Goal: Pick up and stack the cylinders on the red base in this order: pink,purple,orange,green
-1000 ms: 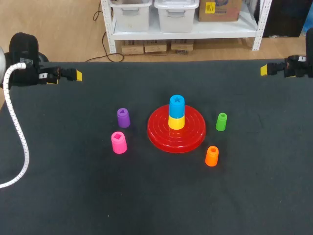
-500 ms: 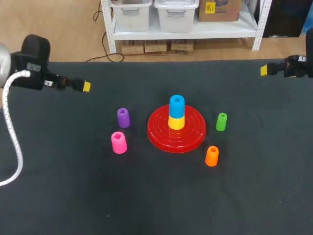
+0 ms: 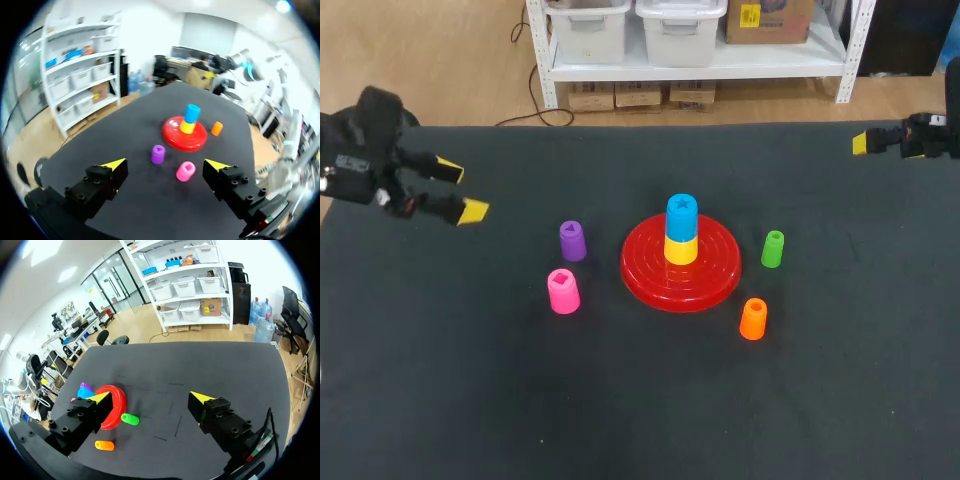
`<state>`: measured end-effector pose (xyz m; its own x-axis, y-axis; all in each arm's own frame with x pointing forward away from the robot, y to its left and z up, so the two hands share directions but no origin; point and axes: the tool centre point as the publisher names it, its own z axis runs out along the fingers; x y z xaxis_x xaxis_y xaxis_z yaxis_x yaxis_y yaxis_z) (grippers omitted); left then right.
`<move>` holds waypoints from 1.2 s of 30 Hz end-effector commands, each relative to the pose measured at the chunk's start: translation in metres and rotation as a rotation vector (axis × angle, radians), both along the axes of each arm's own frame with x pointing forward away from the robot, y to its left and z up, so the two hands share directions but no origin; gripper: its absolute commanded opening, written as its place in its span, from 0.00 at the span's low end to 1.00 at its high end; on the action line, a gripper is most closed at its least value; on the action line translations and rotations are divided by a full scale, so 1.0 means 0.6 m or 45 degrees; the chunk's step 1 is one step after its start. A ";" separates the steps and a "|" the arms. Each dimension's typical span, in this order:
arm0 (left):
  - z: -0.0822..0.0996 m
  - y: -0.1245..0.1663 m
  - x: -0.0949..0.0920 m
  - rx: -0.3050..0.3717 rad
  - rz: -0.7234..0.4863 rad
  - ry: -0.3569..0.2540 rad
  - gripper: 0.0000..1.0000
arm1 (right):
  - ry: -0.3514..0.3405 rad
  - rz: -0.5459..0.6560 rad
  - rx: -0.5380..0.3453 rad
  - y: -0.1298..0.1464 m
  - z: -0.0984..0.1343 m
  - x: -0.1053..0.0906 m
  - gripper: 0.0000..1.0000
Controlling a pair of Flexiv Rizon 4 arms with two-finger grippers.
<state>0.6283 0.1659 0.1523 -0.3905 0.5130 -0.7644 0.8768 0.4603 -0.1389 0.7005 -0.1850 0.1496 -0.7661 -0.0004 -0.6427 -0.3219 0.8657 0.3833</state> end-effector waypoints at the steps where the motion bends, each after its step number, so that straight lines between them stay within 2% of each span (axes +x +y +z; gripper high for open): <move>1: -0.003 0.023 -0.022 0.013 -0.753 -0.160 1.00 | 0.000 -0.001 0.000 0.000 0.000 0.000 1.00; 11: -0.007 0.025 -0.026 0.025 -0.730 -0.155 1.00 | 0.000 -0.001 0.000 0.000 0.000 0.000 1.00; 12: -0.012 0.030 -0.021 0.078 -0.704 -0.123 1.00 | 0.000 -0.001 0.000 0.000 0.000 0.000 1.00; 13: -0.016 0.034 -0.019 0.116 -0.686 -0.140 1.00 | 0.000 -0.001 0.000 0.000 0.000 0.000 1.00; 14: -0.017 0.038 -0.019 0.117 -0.683 -0.141 1.00 | 0.000 -0.001 0.000 0.000 0.000 0.000 1.00; 17: -0.025 0.045 -0.020 0.152 -0.661 -0.107 1.00 | 0.000 -0.001 0.000 0.000 0.000 0.000 1.00; 23: -0.044 0.053 -0.016 0.081 -0.635 0.015 1.00 | 0.000 -0.001 0.000 0.000 0.000 0.000 1.00; 28: -0.050 0.054 -0.019 0.114 -0.649 -0.014 1.00 | 0.000 -0.001 0.000 0.000 0.000 0.000 1.00; 32: -0.052 0.055 -0.020 0.191 -0.659 -0.070 1.00 | 0.000 -0.001 0.000 0.000 0.000 0.000 1.00; 36: -0.054 0.055 -0.021 0.200 -0.684 -0.077 1.00 | 0.000 -0.001 0.000 0.000 0.000 0.000 1.00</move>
